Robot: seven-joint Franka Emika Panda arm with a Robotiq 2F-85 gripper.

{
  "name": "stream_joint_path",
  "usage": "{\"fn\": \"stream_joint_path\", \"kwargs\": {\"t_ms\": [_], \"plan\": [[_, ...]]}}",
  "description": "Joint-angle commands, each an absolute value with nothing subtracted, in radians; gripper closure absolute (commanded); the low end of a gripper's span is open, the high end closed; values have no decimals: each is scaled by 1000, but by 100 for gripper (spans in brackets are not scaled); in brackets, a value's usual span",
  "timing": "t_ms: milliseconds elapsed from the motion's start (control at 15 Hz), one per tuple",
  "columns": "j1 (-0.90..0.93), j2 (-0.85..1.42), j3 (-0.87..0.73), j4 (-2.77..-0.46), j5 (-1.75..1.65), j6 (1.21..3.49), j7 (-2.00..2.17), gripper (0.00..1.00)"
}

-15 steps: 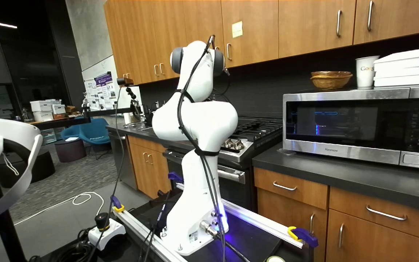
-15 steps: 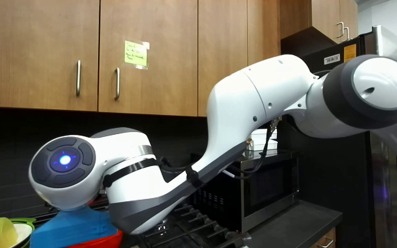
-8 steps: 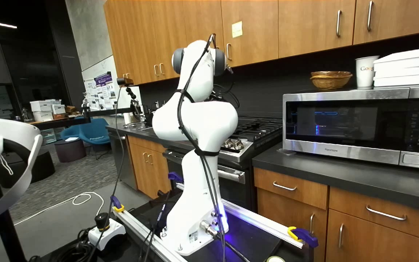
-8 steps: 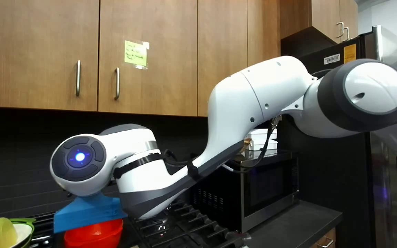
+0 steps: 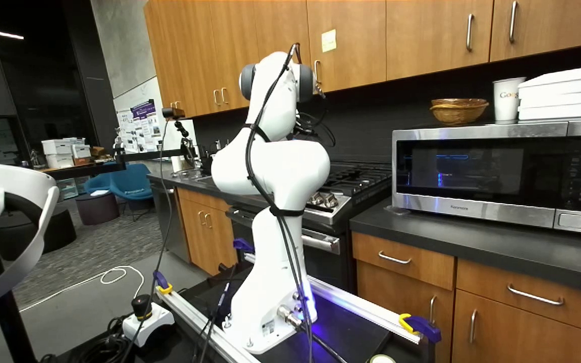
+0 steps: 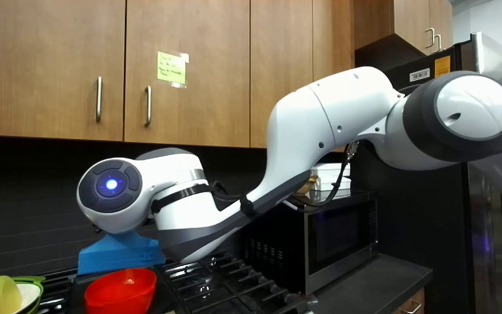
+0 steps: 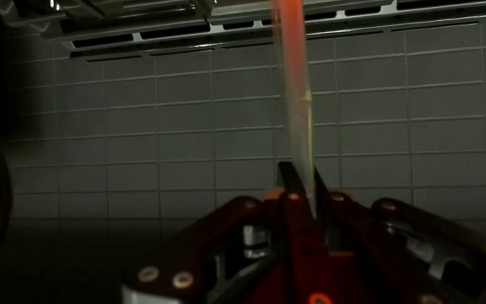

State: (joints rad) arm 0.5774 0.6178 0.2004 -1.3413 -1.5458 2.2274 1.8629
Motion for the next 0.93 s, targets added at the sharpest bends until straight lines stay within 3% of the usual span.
{"fn": "stream_joint_path", "kwargs": {"t_ms": [0,867], "plan": [[558,555,197,-1425,-1531,2219,1924,99],[491,465,255,-1624,-1439,2209,2001,99]]}}
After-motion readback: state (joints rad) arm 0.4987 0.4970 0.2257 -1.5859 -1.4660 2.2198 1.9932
